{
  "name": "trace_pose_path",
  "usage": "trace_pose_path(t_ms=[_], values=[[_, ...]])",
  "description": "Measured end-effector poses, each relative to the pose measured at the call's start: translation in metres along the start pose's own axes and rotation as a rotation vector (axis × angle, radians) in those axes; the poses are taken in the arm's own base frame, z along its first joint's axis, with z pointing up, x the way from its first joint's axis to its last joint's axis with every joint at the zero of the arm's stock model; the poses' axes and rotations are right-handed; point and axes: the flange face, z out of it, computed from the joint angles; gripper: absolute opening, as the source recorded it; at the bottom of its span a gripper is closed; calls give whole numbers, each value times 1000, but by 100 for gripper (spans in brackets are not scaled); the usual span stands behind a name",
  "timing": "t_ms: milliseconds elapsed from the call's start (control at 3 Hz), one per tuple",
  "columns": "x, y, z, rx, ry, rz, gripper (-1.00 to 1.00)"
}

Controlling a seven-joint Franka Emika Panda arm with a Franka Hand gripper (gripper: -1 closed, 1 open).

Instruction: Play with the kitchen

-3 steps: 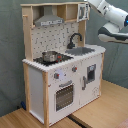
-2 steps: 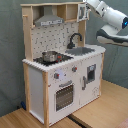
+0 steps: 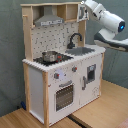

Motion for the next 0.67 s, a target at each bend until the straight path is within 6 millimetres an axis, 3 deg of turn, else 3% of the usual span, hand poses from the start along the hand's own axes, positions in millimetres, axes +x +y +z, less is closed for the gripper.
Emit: trace_pose_path(t_ms=[667], values=[[15,-17,2,-5,-29,93,100]])
